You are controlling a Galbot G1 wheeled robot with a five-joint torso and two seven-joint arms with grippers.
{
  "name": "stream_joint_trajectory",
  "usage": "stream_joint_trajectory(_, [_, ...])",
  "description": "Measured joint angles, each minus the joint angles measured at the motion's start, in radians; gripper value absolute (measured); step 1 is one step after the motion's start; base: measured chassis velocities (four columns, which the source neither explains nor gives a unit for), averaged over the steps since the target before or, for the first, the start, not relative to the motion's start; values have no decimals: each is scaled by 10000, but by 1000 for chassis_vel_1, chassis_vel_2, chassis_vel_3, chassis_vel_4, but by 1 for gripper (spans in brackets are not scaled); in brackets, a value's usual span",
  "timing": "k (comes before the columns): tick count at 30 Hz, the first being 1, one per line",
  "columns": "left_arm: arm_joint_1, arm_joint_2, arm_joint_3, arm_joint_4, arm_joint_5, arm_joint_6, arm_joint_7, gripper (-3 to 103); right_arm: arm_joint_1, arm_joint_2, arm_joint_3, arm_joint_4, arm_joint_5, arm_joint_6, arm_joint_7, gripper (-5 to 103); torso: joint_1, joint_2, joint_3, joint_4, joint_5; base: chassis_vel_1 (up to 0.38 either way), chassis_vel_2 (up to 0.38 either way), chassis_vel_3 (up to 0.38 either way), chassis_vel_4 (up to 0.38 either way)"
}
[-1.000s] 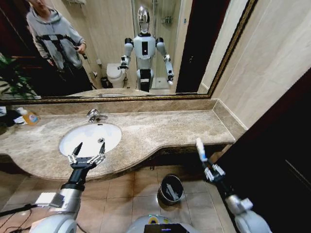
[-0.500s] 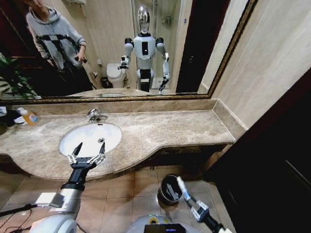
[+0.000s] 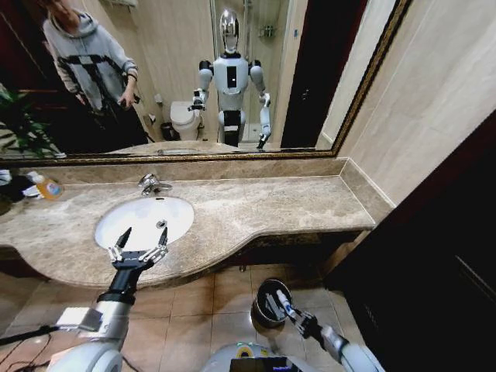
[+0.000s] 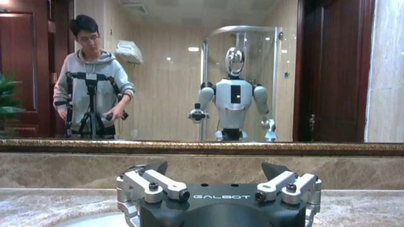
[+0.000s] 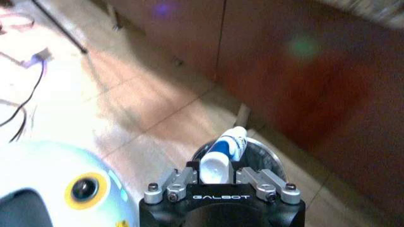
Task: Pick up the trash from the sink and place it in the trash bin.
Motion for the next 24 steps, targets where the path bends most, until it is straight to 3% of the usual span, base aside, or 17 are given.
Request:
stream_joint_trajectory(4, [0, 0, 0, -1, 0, 0, 1, 100, 858, 71, -445, -1020, -658, 16, -275, 27, 0, 0, 0, -1, 2, 0, 0, 0, 0])
stream_joint_trajectory(11, [0, 0, 0, -1, 0, 0, 0, 100, 1925, 295, -745, -2359, -1856, 438, -23, 27, 0, 0, 0, 0, -1, 0, 0, 0, 0])
stream_joint_trajectory(22, [0, 0, 0, 0, 0, 0, 1, 100, 2742, 422, -882, -3358, -2044, 488, 56, 25, 0, 0, -1, 0, 0, 0, 0, 0, 0])
stream_joint_trajectory(24, [0, 0, 0, 0, 0, 0, 1, 100, 2835, 423, -883, -3471, -2005, 552, 73, 36, 0, 0, -1, 0, 0, 0, 0, 0, 0])
